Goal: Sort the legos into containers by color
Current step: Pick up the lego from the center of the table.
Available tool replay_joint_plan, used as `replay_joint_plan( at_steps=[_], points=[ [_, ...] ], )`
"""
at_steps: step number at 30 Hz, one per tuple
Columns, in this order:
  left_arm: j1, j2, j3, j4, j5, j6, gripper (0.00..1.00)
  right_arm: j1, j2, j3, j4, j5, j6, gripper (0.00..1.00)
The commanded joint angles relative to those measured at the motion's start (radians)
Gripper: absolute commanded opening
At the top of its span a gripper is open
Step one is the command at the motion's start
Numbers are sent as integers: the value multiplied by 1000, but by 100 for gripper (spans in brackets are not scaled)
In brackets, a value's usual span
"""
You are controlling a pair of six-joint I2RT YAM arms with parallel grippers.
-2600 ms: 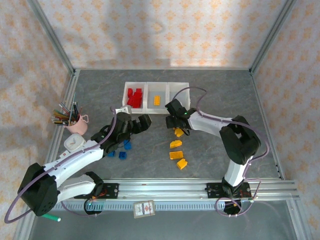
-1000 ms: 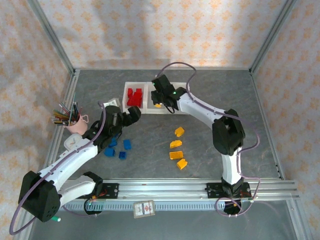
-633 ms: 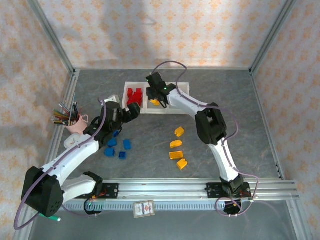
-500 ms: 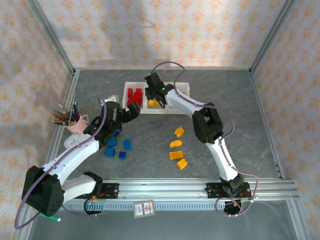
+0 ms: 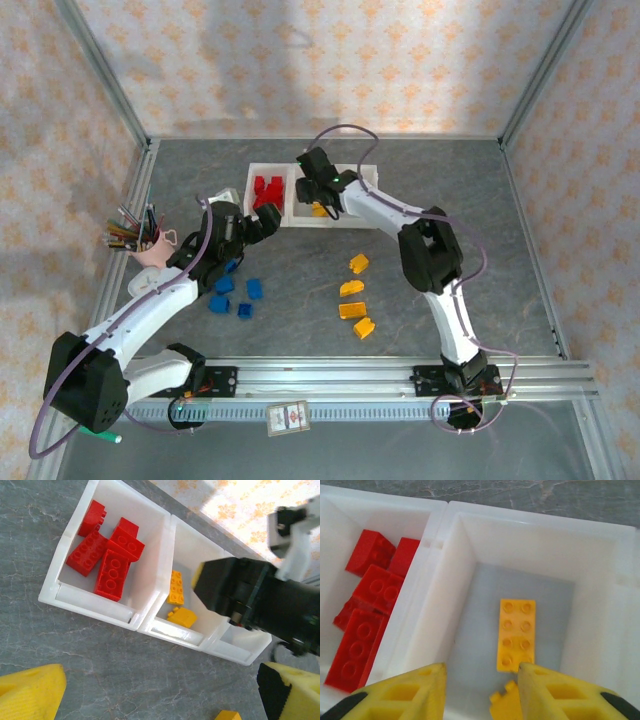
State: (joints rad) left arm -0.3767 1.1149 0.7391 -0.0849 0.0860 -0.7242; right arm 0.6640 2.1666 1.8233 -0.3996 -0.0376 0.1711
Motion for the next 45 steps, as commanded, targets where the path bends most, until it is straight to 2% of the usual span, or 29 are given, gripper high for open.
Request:
replay_joint_plan(
  at_steps=[1, 11, 20, 29, 33, 45],
  points=[
    [1, -31, 4, 30, 38, 16, 99, -3, -158, -100, 31, 30, 2, 44],
    [-120, -30, -33, 62, 13, -6, 99, -4, -465, -517, 73, 73, 54, 50],
    [-220, -18, -103, 160, -15, -83, 99, -4, -623, -772, 60, 45, 99, 60],
    [-263, 34, -122, 195, -30, -126, 99, -3, -634, -932, 140, -67, 95, 69],
    [-266, 40, -120, 194, -38, -126, 99, 3, -618, -962, 158, -71, 122, 71],
    [-268, 55, -113, 182, -51, -126, 99, 32, -499, -927, 172, 52, 121, 72]
  ],
)
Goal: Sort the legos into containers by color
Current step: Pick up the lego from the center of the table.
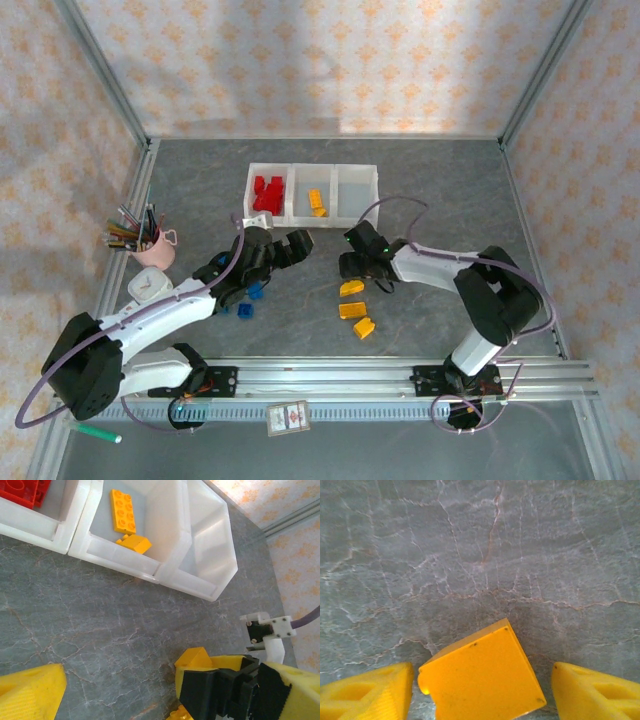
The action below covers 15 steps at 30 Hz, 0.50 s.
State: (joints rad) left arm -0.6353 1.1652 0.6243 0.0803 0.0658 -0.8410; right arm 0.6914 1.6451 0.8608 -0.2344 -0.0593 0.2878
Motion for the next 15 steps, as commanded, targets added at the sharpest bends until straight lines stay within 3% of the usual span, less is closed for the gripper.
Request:
replay_joint_plan(
  at_steps=[1, 6, 15],
  points=[
    [-9, 5, 2, 15, -32, -8, 99, 5, 33, 40, 5, 87, 3, 70],
    [-9, 2, 0, 9, -38, -6, 99, 5, 74, 71, -19, 142, -5, 63],
    [-8, 10, 13, -1, -47, 2, 99, 5, 75, 86, -29, 115, -15, 43]
  ],
)
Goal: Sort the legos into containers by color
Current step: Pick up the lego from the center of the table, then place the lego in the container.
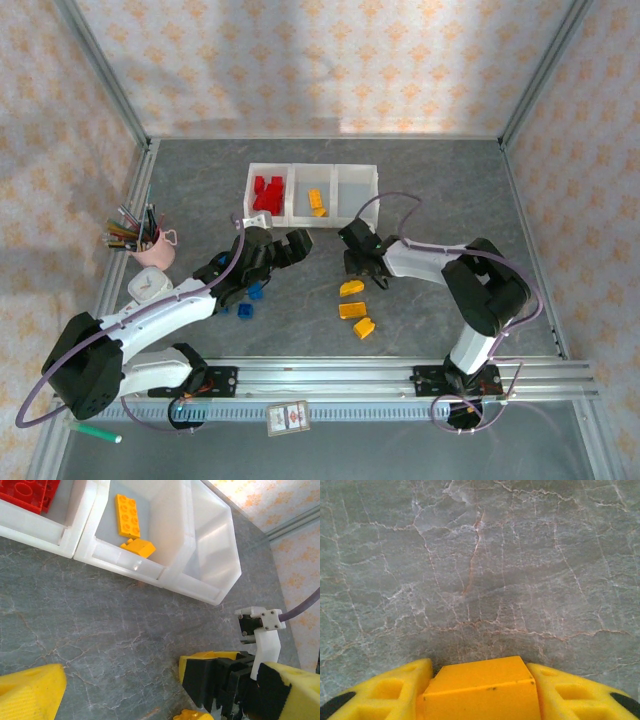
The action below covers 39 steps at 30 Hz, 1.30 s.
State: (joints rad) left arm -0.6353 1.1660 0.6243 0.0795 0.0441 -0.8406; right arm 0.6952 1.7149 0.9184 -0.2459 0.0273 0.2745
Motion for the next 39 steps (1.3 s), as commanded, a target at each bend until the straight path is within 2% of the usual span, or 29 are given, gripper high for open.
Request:
replay_joint_plan(
  at_steps=[1, 9, 17, 24, 29, 39],
  points=[
    [-8, 9, 14, -3, -27, 3, 99, 1, 0, 32, -22, 25, -4, 41],
    [-7, -12, 41, -30, -51, 18, 99, 3, -53, 118, -59, -19, -18, 35],
    [16, -78, 72, -105, -122, 58, 99, 9, 13, 344, -73, -68, -37, 36],
    [132, -124, 68, -133, -78, 86, 99, 2, 177, 611, -83, -56, -46, 38],
    [208, -138, 56, -126, -53, 105, 99, -38, 310, 784, -106, -63, -39, 39],
    [251, -99, 66, -109, -35, 112, 99, -69, 565, 1092, -182, 28, -82, 41]
  ],
)
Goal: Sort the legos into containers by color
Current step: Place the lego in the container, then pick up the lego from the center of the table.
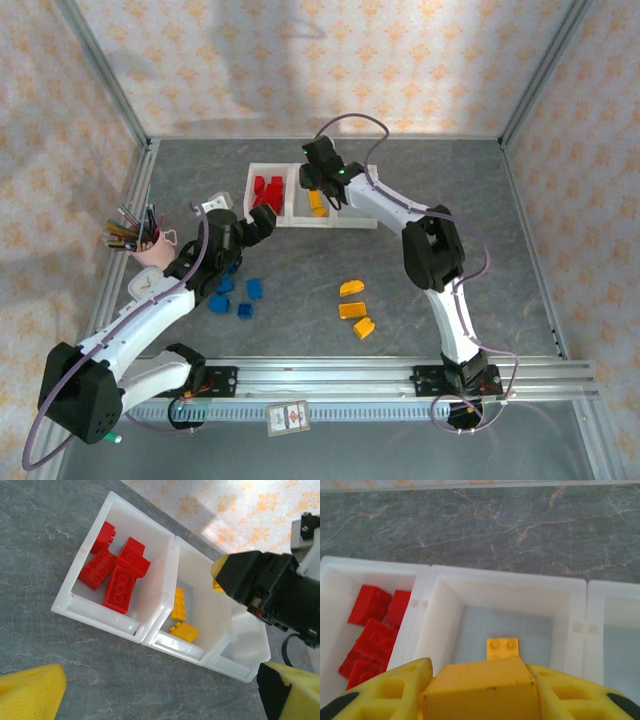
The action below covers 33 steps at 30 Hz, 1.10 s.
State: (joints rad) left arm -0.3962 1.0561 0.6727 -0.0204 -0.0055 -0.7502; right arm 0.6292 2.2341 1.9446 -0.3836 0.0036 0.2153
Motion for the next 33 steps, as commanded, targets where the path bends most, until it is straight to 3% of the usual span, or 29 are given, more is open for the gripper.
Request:
replay_joint_plan(
  at_steps=[1, 9, 21, 26, 33],
  points=[
    [13, 13, 19, -7, 16, 20, 99, -6, 64, 90, -51, 55, -24, 41],
    [16, 16, 33, -11, 27, 15, 99, -13, 110, 158, -67, 47, -42, 52],
    [16, -14, 32, -11, 57, 10, 99, -13, -99, -13, -29, -3, -43, 68],
    [13, -32, 18, -10, 97, 5, 99, -12, -248, -202, 18, -48, -14, 71],
    [-46, -58, -21, 4, 112, -16, 99, -12, -481, -536, 29, -18, 46, 76]
  ],
)
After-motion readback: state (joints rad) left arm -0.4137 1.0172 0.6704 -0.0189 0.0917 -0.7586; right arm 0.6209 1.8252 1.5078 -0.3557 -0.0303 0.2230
